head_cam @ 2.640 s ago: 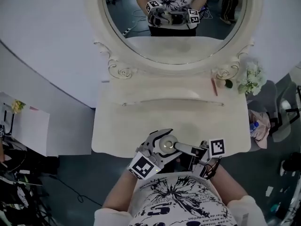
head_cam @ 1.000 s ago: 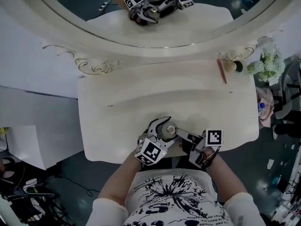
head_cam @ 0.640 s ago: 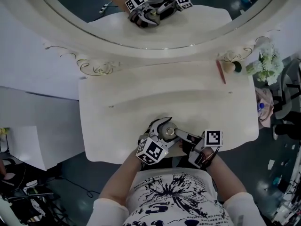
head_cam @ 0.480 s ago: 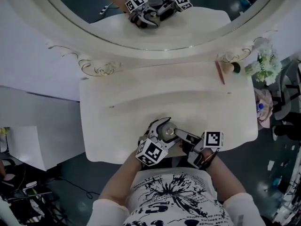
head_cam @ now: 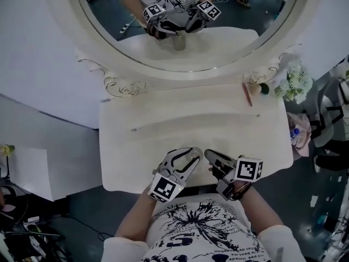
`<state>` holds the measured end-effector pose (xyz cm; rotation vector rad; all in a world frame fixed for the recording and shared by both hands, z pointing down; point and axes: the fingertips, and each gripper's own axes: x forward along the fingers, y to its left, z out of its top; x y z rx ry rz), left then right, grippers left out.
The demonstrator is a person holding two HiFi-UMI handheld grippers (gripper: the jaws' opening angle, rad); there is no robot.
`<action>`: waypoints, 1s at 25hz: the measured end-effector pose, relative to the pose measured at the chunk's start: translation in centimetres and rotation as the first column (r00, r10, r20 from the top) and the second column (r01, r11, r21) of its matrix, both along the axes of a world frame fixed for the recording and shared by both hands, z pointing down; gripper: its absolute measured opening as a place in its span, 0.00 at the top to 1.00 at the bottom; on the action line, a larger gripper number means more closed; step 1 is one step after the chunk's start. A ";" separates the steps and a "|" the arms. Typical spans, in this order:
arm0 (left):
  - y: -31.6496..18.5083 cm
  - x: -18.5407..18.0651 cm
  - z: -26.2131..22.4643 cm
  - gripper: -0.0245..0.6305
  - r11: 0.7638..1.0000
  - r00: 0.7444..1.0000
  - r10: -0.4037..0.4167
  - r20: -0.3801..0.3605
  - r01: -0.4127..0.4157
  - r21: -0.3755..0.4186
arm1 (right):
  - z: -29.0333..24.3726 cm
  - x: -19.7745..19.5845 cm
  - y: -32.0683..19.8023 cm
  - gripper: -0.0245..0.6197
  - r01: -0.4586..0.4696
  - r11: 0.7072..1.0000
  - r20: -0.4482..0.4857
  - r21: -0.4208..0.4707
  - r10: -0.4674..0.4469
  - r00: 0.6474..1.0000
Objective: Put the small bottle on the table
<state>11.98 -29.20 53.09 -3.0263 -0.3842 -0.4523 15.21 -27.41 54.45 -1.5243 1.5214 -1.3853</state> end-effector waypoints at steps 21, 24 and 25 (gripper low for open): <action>-5.6 -4.1 -8.5 0.93 0.954 0.951 -0.296 -0.091 0.290 -0.071 | -10.4 -1.2 -1.2 0.92 0.055 0.994 -0.912 0.099 0.069 0.405; -5.9 -4.5 -9.1 0.93 0.947 0.944 -0.316 -0.095 0.308 -0.089 | -10.6 -1.4 -1.2 0.93 0.061 0.994 -0.931 0.089 0.061 0.359; -5.9 -4.7 -9.2 0.93 0.945 0.942 -0.321 -0.096 0.312 -0.098 | -10.6 -1.6 -1.2 0.93 0.070 0.994 -0.932 0.083 0.053 0.358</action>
